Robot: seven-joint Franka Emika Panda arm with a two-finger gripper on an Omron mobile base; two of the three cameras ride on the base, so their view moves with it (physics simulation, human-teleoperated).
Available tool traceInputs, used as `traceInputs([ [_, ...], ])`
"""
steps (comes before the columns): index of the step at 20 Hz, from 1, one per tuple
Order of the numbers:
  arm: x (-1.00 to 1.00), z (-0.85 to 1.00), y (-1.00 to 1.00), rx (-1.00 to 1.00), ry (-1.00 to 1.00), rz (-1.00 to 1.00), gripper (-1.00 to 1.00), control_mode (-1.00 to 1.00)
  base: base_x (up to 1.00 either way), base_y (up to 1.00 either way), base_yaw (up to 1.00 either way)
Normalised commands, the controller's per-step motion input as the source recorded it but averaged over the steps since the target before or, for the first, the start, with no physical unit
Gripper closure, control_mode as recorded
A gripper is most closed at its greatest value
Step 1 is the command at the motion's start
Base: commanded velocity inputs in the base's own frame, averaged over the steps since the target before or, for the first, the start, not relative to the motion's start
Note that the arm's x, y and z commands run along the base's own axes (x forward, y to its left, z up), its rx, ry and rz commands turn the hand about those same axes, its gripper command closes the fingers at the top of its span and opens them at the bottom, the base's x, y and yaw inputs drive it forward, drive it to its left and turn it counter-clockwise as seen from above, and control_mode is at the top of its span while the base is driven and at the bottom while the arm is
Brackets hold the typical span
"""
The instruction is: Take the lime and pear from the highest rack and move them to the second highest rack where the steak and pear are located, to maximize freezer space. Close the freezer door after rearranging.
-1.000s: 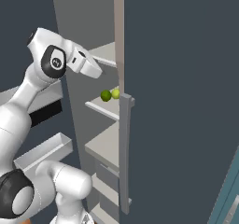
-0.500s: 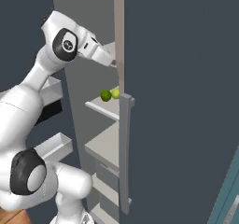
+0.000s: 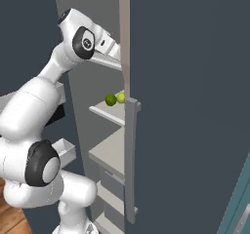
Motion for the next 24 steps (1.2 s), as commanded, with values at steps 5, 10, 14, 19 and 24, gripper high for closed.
traceInputs([
  [5,0.35,0.0,-0.11,0.0,0.13,0.02,-1.0,-1.0,0.0,0.0,0.0],
  [10,0.34,0.0,-0.13,0.0,0.11,0.0,-1.0,-1.0,0.0,0.0,0.0],
  [14,0.24,-0.01,-0.17,0.0,0.0,0.0,-1.0,-1.0,0.0,0.0,0.0],
  [19,0.38,-0.02,-0.11,0.0,0.0,0.0,-1.0,-1.0,0.0,0.0,0.0],
  [24,0.34,-0.12,-0.05,0.0,0.0,0.0,-1.0,-1.0,0.0,0.0,0.0],
])
